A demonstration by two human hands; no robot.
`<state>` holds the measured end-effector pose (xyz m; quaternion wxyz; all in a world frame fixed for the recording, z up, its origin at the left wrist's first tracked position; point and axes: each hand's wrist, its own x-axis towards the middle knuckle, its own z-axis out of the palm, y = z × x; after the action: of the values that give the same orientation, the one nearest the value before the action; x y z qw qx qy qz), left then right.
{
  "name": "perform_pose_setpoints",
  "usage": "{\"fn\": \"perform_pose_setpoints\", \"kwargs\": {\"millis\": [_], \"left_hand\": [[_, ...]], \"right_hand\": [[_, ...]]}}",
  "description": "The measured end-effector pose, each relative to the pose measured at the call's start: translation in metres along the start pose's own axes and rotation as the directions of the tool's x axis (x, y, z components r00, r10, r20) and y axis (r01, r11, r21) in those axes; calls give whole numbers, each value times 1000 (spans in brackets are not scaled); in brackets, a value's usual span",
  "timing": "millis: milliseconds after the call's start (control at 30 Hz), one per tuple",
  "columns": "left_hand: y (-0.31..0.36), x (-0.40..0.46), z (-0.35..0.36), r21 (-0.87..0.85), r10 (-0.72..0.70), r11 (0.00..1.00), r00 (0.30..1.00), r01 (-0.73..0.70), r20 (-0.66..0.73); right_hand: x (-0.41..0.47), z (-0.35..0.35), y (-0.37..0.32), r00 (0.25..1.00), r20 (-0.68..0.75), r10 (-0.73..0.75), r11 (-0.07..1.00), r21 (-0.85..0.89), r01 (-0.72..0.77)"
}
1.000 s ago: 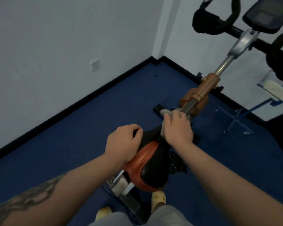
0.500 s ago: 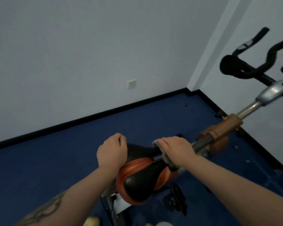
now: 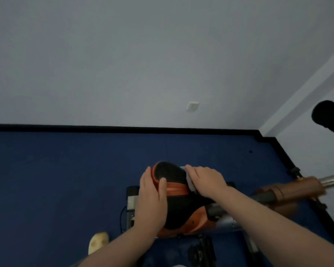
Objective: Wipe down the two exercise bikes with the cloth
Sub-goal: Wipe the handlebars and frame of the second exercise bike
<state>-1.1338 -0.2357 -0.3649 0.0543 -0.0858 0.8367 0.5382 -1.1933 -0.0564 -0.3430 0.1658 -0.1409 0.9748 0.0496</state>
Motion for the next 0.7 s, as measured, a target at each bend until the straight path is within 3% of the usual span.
{"fn": "perform_pose_setpoints", "kwargs": {"millis": [67,133,167,233,300,367,433,500,533,600,667,700], "left_hand": [[-3,-8,-1,2,35,999,999,-35,14],[-8,-10,-6,54,69,996,997,-71,40],[-11,-12,-9,69,88,993,994,-92,57],[-18,-21,-13,72,121,989,988,-128,94],[-23,-35,-15,95,58,993,989,-71,134],[-28,-44,-16,73,-53,996,985,42,162],[-29,-45,-17,45,-88,996,981,82,174],[-30,-44,-19,47,-82,996,977,74,198],[-30,-43,-21,44,-78,997,974,70,213],[-30,-42,-23,54,-72,997,967,60,246],[-31,-41,-26,87,-64,995,965,43,254],[-32,-40,-26,87,-62,995,966,41,251]], "right_hand": [[23,-12,-23,1000,-4,12,971,239,-11],[33,-20,-48,998,-67,21,871,491,15],[32,-19,-55,991,-129,-35,858,504,96],[26,-14,-55,939,-246,-240,869,376,320],[24,-16,-41,891,-235,-388,798,399,452],[34,-24,-35,910,-137,-391,743,536,400],[50,-32,-47,945,-69,-319,758,580,298],[60,-38,-67,968,-29,-250,839,492,232],[60,-37,-72,959,-50,-279,879,390,276],[49,-29,-70,873,-181,-453,861,165,481],[33,-24,-58,767,-258,-588,752,173,636],[30,-22,-51,758,-277,-591,720,242,650]]}}
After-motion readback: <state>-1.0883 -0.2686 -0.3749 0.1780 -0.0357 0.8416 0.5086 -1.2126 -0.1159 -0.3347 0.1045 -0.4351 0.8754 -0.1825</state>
